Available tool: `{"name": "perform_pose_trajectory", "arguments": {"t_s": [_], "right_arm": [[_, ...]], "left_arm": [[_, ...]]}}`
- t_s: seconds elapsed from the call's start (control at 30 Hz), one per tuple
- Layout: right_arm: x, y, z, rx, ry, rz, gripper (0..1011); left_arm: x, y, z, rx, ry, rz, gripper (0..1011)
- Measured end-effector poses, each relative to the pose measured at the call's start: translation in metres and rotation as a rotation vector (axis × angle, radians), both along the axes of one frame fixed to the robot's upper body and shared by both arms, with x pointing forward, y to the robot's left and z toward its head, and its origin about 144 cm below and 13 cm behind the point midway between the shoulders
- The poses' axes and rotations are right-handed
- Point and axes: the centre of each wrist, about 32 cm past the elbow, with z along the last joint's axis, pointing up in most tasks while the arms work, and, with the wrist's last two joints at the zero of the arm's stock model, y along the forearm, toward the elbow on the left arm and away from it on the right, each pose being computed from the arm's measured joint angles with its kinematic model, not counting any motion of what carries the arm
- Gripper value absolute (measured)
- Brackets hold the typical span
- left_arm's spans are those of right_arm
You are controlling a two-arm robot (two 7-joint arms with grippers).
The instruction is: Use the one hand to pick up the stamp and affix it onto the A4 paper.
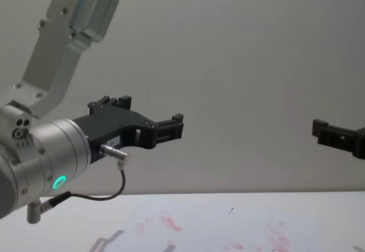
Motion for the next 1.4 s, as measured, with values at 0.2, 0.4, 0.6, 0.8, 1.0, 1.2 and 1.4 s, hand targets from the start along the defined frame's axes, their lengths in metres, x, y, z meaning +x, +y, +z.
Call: {"name": "perform_pose_trajectory", "arguments": {"t_s": [0.2,0.4,0.6,0.8,1.0,1.2,1.4], "right_arm": [[0.0,-0.0001,0.0,0.0,0.0,0.0,1001],[0.0,-0.0001,0.0,-0.001,0.0,0.0,1001],[0.0,-0.0001,0.0,-0.001,0.0,0.0,1001],[0.0,-0.0001,0.0,-0.001,0.0,0.0,1001],[0.0,-0.0001,0.0,-0.001,0.0,0.0,1001],[0.0,-0.0001,0.0,-0.001,0.0,0.0,1001],[-0.0002,-0.0001,-0.0003,-0.001,0.002,0.001,1001]], "left_arm": [[0.0,0.0,0.0,0.0,0.0,0.0,1001],[0.0,0.0,0.0,0.0,0.0,0.0,1001],[0.0,0.0,0.0,0.0,0.0,0.0,1001],[0.0,0.0,0.0,0.0,0.0,0.0,1001],[0.0,0.0,0.0,0.0,0.0,0.0,1001],[0.0,0.0,0.0,0.0,0.0,0.0,1001],[0.0,0.0,0.0,0.0,0.0,0.0,1001]]}}
